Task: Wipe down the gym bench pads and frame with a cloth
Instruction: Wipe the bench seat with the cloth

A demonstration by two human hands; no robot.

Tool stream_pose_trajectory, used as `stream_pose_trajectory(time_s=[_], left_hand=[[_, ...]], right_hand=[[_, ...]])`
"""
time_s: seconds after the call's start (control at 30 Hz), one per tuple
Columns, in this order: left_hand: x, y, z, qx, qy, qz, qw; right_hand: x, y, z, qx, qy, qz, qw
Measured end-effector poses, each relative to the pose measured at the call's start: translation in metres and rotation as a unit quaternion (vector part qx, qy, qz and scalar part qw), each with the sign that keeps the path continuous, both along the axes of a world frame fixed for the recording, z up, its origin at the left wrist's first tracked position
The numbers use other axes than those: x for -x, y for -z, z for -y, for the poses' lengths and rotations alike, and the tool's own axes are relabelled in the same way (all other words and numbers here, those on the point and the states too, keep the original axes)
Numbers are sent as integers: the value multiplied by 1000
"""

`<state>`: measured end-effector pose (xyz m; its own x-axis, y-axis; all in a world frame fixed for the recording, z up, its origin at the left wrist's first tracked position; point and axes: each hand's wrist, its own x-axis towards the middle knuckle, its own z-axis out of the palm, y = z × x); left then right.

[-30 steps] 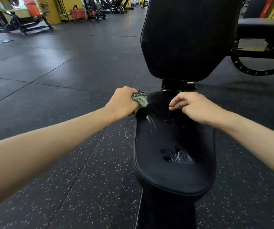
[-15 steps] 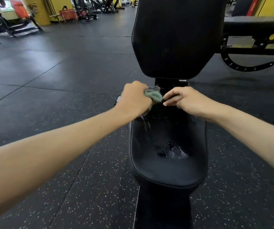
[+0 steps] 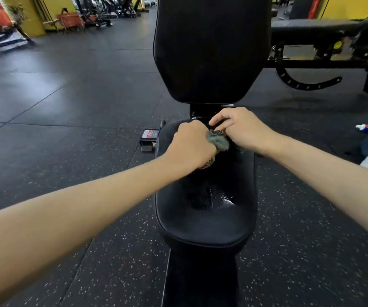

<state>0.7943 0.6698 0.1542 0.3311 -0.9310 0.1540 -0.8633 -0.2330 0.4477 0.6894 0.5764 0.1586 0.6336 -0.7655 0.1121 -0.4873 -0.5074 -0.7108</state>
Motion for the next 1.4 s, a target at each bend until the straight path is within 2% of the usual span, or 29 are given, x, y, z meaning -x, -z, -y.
stream_pose_trajectory(time_s=[0.03, 0.1, 0.2, 0.27, 0.37, 0.47, 0.57, 0.67, 0.8, 0.9, 0.97, 1.07, 1.17, 1.23, 1.33, 1.4], left_hand=[[-7, -3, 2, 11, -8, -36, 999], [-22, -10, 4, 41, -34, -32, 998], [-33, -10, -1, 33, -80, 38, 996], [-22, -3, -7, 0, -72, 98, 993], [2, 3, -11, 4, -43, 154, 987], [17, 6, -4, 14, -22, 134, 991], [22, 10, 8, 6, 12, 51, 999], [4, 2, 13, 43, -30, 0, 999], [-8, -5, 2, 49, -65, 45, 996], [13, 5, -8, 14, -39, 123, 992], [28, 8, -11, 22, -17, 158, 987], [42, 12, -3, 32, 29, 129, 991], [40, 8, 9, 5, 76, -6, 997], [25, -2, 13, 16, 48, -55, 997], [3, -5, 15, 39, -27, -11, 999], [3, 1, 11, 24, -47, 28, 998]], right_hand=[[1, -1, 1, -5, 3, 6, 1000], [4, -5, 2, -27, 4, 16, 999], [9, -8, 1, -35, -3, -7, 999], [12, -7, 0, -39, -9, -28, 999], [14, -3, -1, -47, -20, -54, 997], [14, -3, 0, -35, -22, -60, 997], [14, -3, 3, -9, -12, -57, 998], [17, -6, 6, -35, -2, -33, 999], [25, -11, 7, -45, 5, -27, 999], [28, -8, 6, -51, -4, -44, 998], [28, -5, 7, -44, -9, -60, 997], [26, -1, 10, -41, -15, -83, 996], [30, -1, 11, -40, -9, -84, 996], [35, -4, 14, -38, 5, -73, 997], [44, -8, 19, -48, 30, -48, 997], [49, -8, 20, -50, 34, -60, 996]])
